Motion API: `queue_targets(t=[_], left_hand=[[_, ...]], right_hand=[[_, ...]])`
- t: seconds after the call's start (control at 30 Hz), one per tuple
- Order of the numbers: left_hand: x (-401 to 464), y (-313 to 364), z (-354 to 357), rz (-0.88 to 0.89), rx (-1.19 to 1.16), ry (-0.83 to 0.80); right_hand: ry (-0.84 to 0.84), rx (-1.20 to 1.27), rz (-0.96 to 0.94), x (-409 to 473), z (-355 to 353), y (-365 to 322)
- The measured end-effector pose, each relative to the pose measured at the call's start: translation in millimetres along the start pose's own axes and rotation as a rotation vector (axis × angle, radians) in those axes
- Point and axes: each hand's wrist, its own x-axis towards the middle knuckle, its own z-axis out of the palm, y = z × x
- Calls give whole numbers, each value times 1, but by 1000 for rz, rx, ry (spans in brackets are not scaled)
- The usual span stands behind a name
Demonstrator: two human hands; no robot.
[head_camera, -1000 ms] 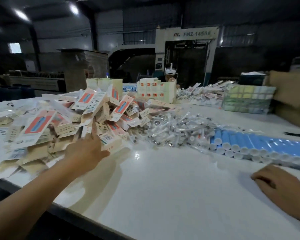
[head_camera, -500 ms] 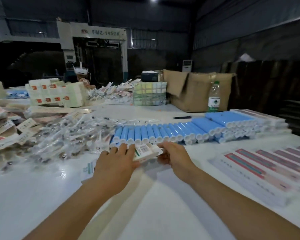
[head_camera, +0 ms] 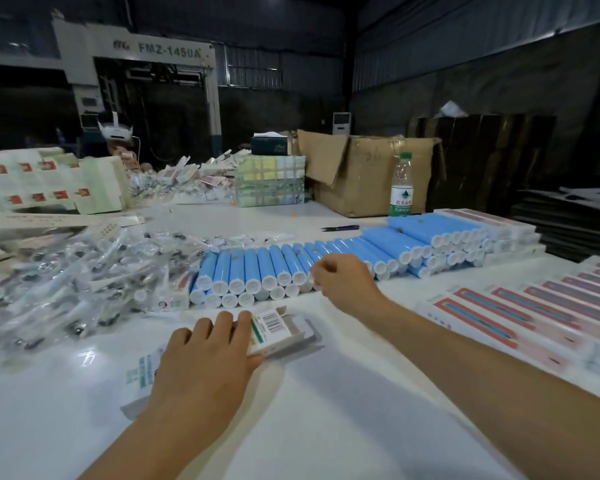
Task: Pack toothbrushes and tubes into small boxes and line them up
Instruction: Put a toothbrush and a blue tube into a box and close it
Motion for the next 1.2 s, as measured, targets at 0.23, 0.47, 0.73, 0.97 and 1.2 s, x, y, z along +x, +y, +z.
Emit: queue_targets(t=[0.23, 0.47, 0.73, 0.97, 1.2], left_hand=[[6, 0, 4, -16, -42, -1], [14, -2, 6, -4, -61, -13], [15, -5, 13, 0, -72, -8], [15, -8, 11, -30, -86, 49], [13, -3, 0, -36, -165, 130]], right_hand=[[129, -794, 0, 109, -59, 14], [6, -1100, 168, 154, -59, 55], [-126, -1113, 265, 166, -55, 51], [117, -644, 76, 134, -59, 16], [318, 506, -89, 25, -53, -12]])
